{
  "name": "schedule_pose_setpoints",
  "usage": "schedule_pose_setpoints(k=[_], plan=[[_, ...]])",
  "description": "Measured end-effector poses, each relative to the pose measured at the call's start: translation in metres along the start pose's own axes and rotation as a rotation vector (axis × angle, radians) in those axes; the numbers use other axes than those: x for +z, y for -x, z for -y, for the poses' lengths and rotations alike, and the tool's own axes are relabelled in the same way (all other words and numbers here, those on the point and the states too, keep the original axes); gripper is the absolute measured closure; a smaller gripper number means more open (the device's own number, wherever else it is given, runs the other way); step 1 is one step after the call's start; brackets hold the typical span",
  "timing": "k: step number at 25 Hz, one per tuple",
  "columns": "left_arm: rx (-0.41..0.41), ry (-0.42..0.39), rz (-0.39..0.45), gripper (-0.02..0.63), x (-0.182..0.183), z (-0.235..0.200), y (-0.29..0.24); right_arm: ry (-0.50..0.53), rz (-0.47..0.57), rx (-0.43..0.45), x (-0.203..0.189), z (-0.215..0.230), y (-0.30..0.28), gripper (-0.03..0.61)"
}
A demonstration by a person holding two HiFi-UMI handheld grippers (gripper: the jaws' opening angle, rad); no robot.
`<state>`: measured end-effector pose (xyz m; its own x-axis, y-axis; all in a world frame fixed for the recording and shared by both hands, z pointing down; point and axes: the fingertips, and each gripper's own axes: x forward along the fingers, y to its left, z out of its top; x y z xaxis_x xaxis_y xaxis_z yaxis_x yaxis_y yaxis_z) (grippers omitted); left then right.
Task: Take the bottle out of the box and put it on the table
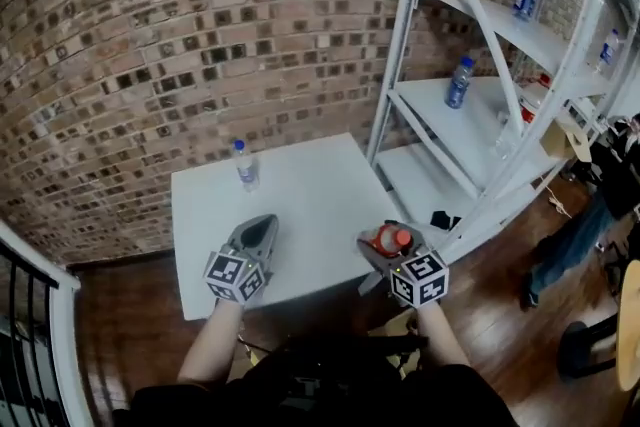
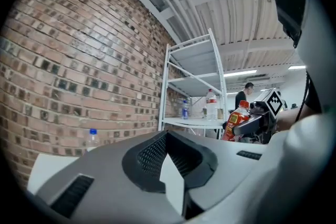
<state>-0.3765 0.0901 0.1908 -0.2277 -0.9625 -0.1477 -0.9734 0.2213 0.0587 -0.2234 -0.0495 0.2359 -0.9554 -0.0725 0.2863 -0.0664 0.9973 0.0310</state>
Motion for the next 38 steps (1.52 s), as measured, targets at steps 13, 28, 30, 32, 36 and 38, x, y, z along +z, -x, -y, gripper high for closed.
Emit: schedule_pose_setpoints(k=[13, 28, 30, 32, 36, 38], plan=[[0.412, 0.034, -0.053, 0.611, 0.007, -0.147, 0.118, 0.056, -0.065, 0.334, 0.034, -0.097, -0.159, 0.247], [0.498, 0.066, -0.088, 0.611, -0.020, -0.186, 0.067, 0.098, -0.169, 0.336, 0.031, -0.009, -0.277, 0.247], [0.501, 0.077, -0.102, 0.611, -0.029, -0.190, 0.057, 0.086, -0.184, 0.330, 0.026, 0.001, -0.290, 0.247], [0.507, 0.091, -0.114, 0.611, -0.039, -0.195, 0.050, 0.081, -0.201, 0.330, 0.018, 0.010, -0.302, 0.247], [0.529, 0.119, -0.143, 0.611, -0.061, -0.209, 0.040, 0.074, -0.232, 0.333, 0.004, 0.020, -0.325, 0.247], [0.538, 0.133, -0.154, 0.611, -0.073, -0.215, 0.034, 0.080, -0.253, 0.333, -0.003, 0.027, -0.338, 0.247]])
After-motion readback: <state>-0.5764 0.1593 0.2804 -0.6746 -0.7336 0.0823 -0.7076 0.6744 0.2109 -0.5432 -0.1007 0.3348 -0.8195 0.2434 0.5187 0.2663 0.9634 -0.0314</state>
